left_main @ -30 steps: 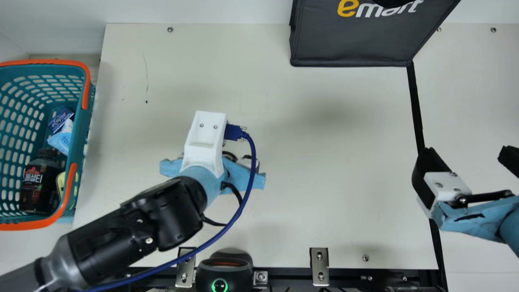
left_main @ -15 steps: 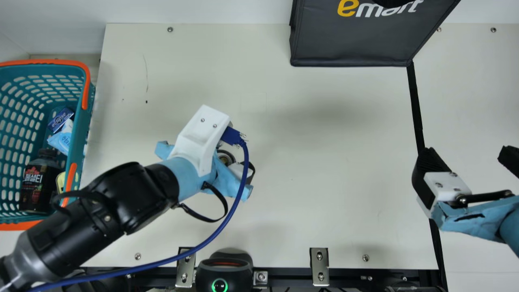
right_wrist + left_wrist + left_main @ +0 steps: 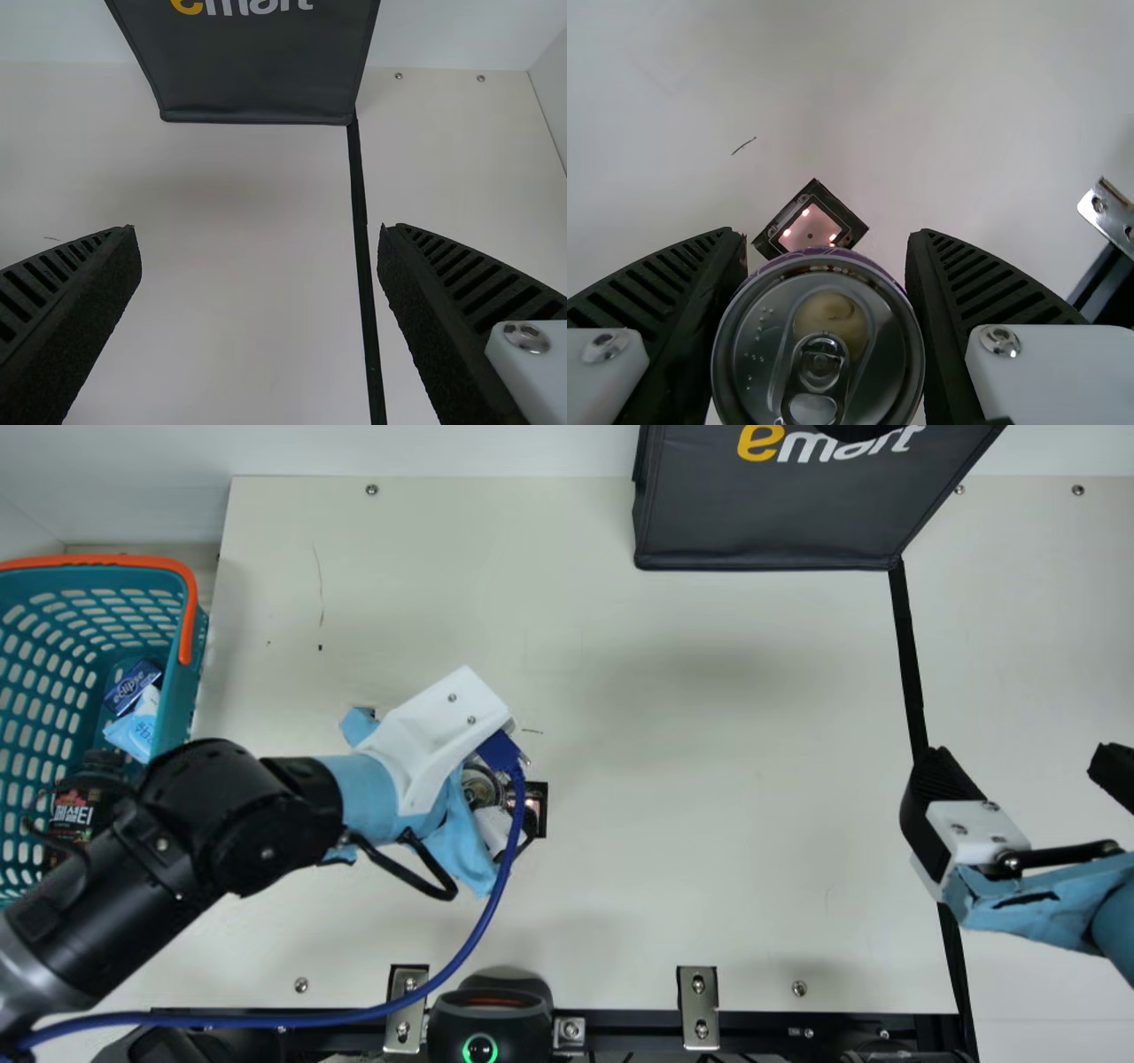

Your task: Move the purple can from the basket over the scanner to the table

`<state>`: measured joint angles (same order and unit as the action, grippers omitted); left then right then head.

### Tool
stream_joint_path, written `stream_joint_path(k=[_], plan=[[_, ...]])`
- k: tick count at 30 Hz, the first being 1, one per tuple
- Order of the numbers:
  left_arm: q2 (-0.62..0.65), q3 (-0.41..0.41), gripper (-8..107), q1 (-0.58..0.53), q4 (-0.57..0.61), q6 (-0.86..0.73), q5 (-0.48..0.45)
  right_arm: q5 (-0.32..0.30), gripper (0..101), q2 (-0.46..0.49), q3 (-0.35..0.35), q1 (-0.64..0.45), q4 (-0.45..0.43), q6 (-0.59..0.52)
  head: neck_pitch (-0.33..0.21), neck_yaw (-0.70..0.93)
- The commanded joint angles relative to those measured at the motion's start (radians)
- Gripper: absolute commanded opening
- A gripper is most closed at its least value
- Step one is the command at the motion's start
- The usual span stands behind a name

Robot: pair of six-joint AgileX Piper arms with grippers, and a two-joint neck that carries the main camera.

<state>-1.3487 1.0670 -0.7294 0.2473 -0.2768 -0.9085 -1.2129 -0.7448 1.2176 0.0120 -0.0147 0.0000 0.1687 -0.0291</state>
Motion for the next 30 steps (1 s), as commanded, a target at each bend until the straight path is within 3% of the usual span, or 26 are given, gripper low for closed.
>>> stream_joint_path(k=[1, 14, 30], plan=[[0.001, 0.005, -8, 0.023, 0.065, -0.195, -0.022, 0.000, 95, 0.000, 0.000, 0.000, 0.000, 0.000, -0.030, 0.002], [0.000, 0.020, -8, 0.141, 0.265, -0.612, -0.140, 0.000, 95, 0.000, 0.000, 0.000, 0.000, 0.000, -0.030, 0.002], [-0.009, 0.016, -8, 0.148, 0.304, -0.865, -0.205, 0.000, 95, 0.000, 0.000, 0.000, 0.000, 0.000, -0.030, 0.002]])
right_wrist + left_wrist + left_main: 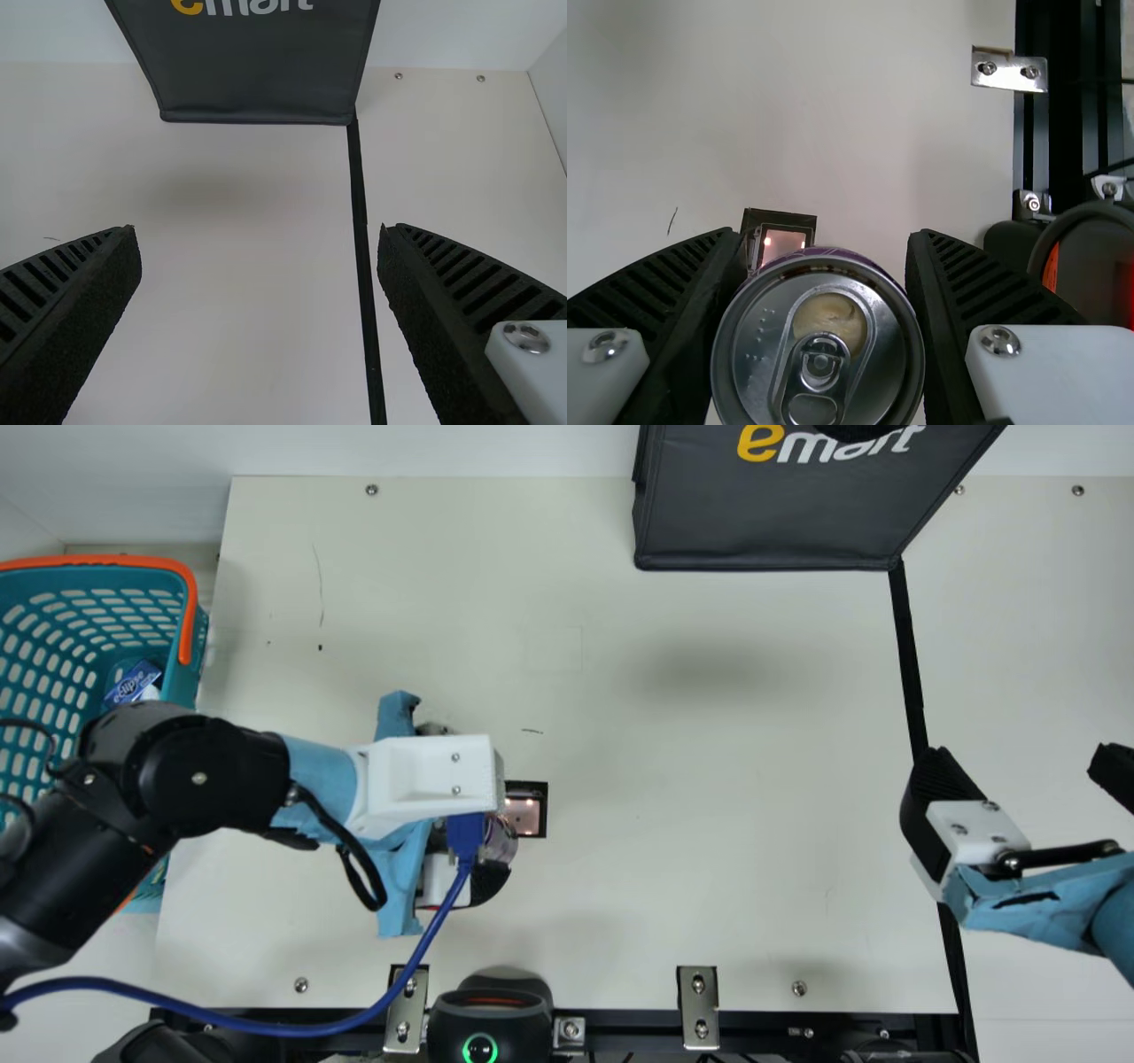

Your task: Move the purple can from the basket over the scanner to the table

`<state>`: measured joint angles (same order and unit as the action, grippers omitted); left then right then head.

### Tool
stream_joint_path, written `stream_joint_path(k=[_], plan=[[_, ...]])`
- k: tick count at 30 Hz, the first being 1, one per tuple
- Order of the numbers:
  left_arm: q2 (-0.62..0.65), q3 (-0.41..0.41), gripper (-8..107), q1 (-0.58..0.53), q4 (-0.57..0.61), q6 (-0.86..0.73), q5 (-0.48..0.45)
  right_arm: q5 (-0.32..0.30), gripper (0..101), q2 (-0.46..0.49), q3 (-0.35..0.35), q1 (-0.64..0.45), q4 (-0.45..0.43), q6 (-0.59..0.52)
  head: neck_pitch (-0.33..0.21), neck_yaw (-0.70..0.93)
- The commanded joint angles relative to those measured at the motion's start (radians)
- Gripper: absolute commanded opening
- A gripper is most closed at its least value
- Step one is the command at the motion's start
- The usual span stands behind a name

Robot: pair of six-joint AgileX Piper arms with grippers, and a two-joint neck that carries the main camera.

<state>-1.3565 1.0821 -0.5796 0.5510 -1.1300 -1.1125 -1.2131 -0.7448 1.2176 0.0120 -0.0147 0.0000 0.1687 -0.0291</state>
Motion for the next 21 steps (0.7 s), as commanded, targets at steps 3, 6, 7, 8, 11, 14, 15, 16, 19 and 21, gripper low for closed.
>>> stream_joint_path(k=[3, 6, 7, 8, 11, 14, 15, 16, 19, 21], plan=[[-0.007, 0.003, -8, -0.009, 0.001, -0.042, -0.007, 0.000, 95, 0.000, 0.000, 0.000, 0.000, 0.000, -0.030, 0.002], [-0.014, 0.008, -8, -0.014, 0.002, -0.069, -0.014, 0.000, 95, 0.000, 0.000, 0.000, 0.000, 0.000, -0.030, 0.002], [-0.016, 0.010, -8, -0.016, 0.002, -0.078, -0.016, 0.000, 95, 0.000, 0.000, 0.000, 0.000, 0.000, -0.030, 0.002], [-0.019, 0.012, -8, -0.017, 0.002, -0.086, -0.018, 0.000, 95, 0.000, 0.000, 0.000, 0.000, 0.000, -0.030, 0.002], [-0.030, 0.018, -8, -0.020, 0.003, -0.109, -0.023, 0.000, 95, 0.000, 0.000, 0.000, 0.000, 0.000, -0.030, 0.002], [-0.043, 0.023, -8, -0.021, 0.003, -0.125, -0.022, 0.000, 95, 0.000, 0.000, 0.000, 0.000, 0.000, -0.030, 0.002], [-0.048, 0.024, -8, -0.021, 0.003, -0.129, -0.021, 0.000, 95, 0.000, 0.000, 0.000, 0.000, 0.000, -0.030, 0.002], [-0.054, 0.025, -8, -0.021, 0.004, -0.133, -0.019, 0.000, 95, 0.000, 0.000, 0.000, 0.000, 0.000, -0.030, 0.002], [-0.071, 0.026, -8, -0.020, 0.007, -0.141, -0.010, 0.000, 95, 0.000, 0.000, 0.000, 0.000, 0.000, -0.030, 0.002], [-0.082, 0.026, -8, -0.019, 0.010, -0.146, -0.004, 0.000, 95, 0.000, 0.000, 0.000, 0.000, 0.000, -0.030, 0.002]])
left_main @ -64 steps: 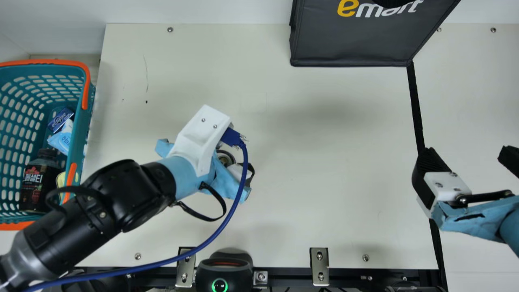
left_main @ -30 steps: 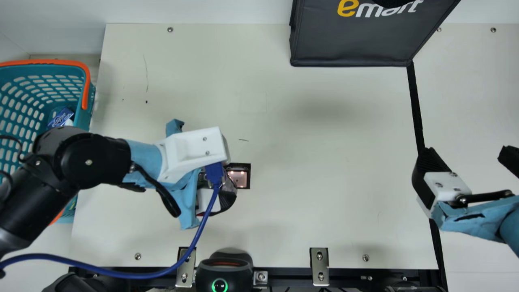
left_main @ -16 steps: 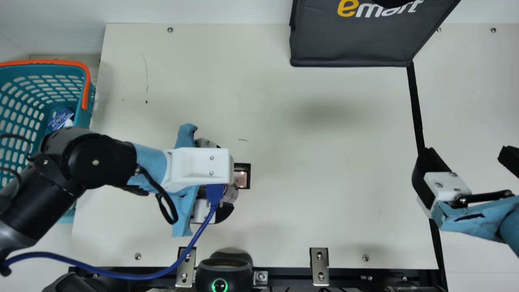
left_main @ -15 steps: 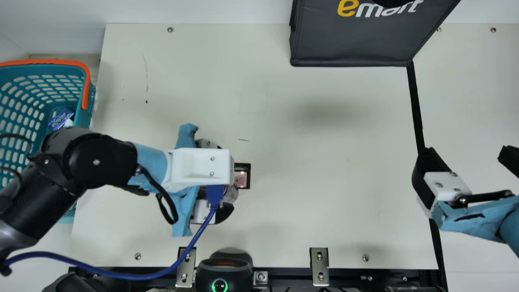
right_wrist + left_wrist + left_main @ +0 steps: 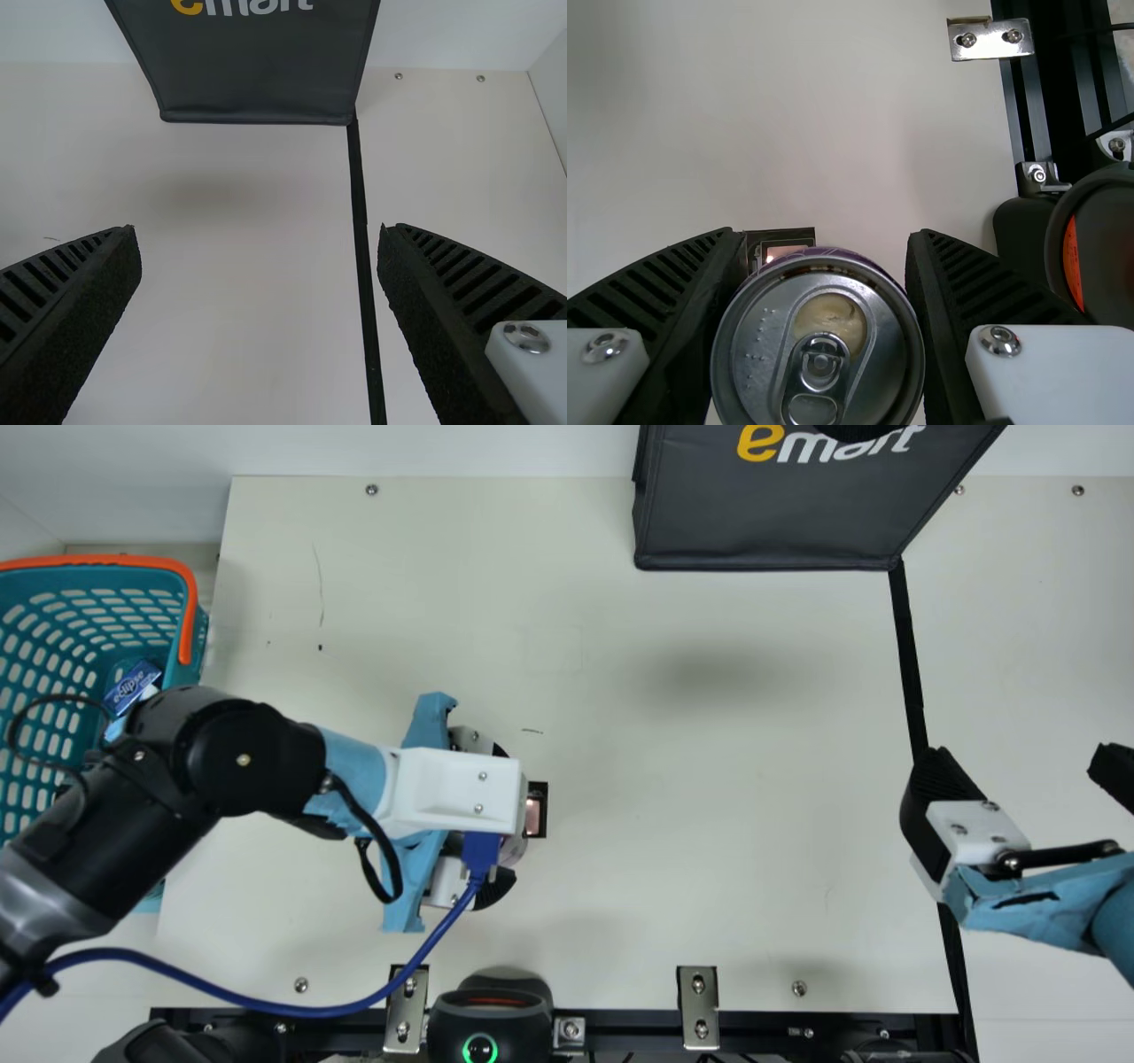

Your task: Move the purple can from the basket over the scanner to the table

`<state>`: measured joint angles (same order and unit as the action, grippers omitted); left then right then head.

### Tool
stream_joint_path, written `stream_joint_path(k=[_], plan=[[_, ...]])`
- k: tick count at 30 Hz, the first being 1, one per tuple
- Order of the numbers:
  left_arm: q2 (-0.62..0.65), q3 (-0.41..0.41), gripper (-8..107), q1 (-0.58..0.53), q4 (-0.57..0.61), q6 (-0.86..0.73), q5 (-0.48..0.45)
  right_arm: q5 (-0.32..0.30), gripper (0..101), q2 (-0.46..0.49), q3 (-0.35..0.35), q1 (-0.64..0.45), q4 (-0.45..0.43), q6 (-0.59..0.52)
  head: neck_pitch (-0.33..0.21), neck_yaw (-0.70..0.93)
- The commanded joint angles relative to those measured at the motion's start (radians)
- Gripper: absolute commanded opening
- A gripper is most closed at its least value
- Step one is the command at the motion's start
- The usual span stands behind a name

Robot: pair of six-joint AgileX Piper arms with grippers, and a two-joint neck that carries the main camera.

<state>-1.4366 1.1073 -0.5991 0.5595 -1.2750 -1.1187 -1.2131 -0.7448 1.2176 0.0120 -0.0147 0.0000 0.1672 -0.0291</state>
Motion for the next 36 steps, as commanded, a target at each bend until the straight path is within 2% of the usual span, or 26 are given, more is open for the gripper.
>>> stream_joint_path(k=[1, 14, 36], plan=[[-0.008, 0.000, -8, 0.001, 0.004, -0.003, 0.006, 0.000, 95, 0.000, 0.000, 0.000, 0.000, 0.000, -0.029, 0.002], [-0.064, -0.003, -8, 0.010, 0.028, -0.039, 0.055, 0.000, 95, 0.000, 0.000, 0.000, 0.000, 0.000, -0.029, 0.002], [-0.107, 0.005, 65, 0.023, 0.036, -0.047, 0.071, 0.000, 95, 0.000, 0.000, 0.000, 0.000, 0.000, -0.029, 0.002]])
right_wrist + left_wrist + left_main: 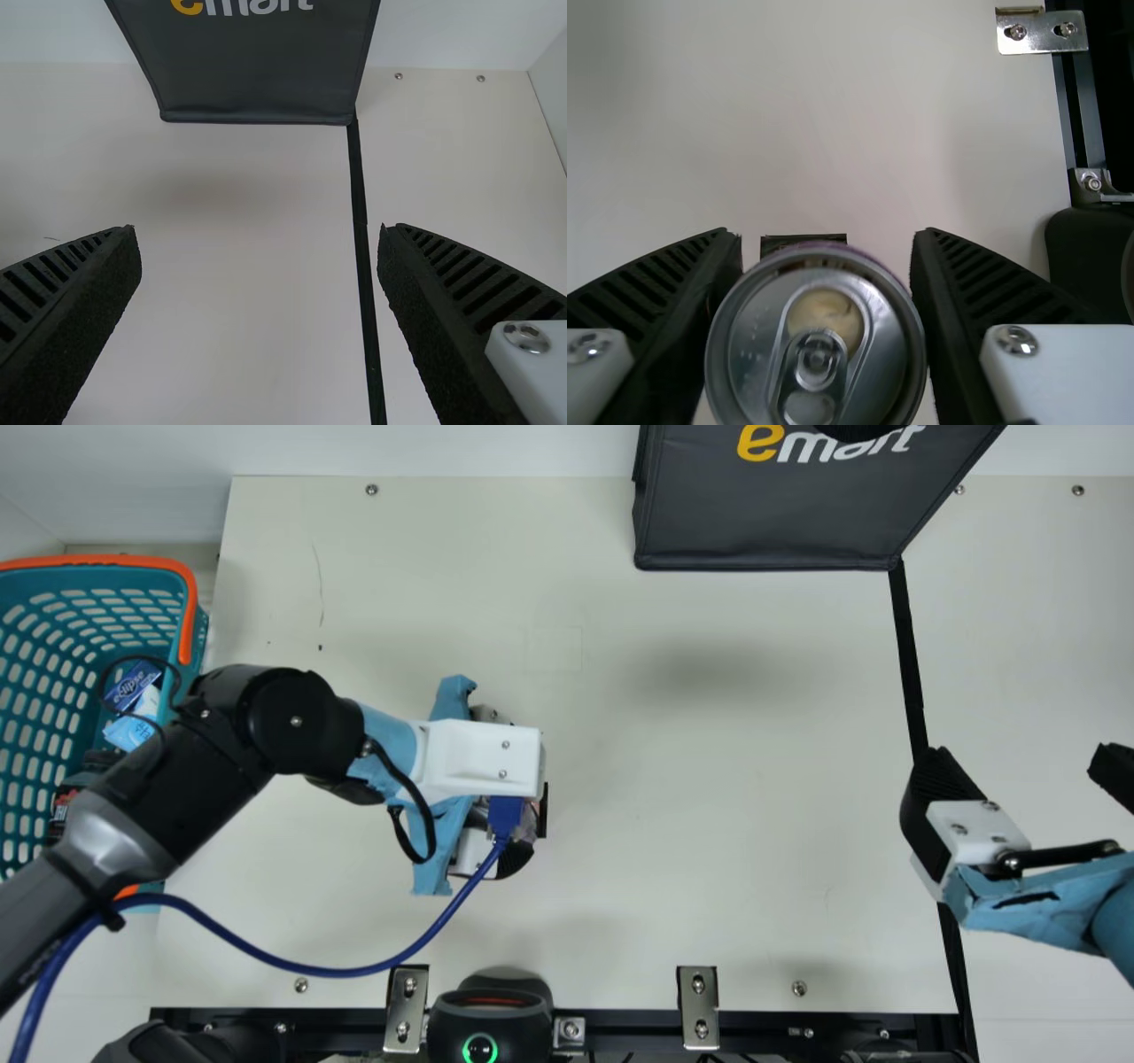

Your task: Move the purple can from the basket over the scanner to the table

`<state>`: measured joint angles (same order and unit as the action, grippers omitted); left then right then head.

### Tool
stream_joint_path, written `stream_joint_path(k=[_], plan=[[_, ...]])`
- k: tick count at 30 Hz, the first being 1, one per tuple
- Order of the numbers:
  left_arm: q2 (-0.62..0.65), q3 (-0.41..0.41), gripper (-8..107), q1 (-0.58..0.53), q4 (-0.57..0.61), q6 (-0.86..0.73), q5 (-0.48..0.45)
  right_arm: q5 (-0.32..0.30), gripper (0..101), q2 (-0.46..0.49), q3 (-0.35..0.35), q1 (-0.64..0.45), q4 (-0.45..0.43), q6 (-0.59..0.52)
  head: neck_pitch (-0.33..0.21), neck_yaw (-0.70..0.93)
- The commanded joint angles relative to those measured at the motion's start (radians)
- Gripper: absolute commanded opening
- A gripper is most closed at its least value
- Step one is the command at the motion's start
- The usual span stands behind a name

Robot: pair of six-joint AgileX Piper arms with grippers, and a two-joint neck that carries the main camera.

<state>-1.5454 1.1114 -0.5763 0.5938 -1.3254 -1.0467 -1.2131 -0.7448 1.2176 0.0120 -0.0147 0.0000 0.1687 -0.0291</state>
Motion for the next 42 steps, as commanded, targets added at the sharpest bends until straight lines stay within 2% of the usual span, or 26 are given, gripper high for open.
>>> stream_joint_path(k=[1, 8, 25, 33, 42], plan=[[0.001, 0.001, 69, 0.001, 0.000, 0.006, 0.000, 0.000, 95, 0.000, 0.000, 0.000, 0.000, 0.000, -0.030, 0.002], [0.008, 0.004, 90, 0.002, -0.027, 0.052, -0.010, -0.001, 95, 0.000, 0.000, 0.000, 0.000, 0.000, -0.030, 0.002], [0.199, -0.086, 90, 0.085, -0.091, 0.262, -0.123, -0.001, 95, 0.000, 0.000, 0.000, 0.000, 0.000, -0.030, 0.002], [0.308, -0.132, 90, 0.125, -0.128, 0.445, -0.117, -0.001, 95, 0.000, 0.000, 0.000, 0.000, 0.000, -0.030, 0.002], [0.378, -0.165, 90, 0.109, -0.175, 0.584, -0.072, -0.001, 95, 0.000, 0.000, 0.000, 0.000, 0.000, -0.030, 0.002]])
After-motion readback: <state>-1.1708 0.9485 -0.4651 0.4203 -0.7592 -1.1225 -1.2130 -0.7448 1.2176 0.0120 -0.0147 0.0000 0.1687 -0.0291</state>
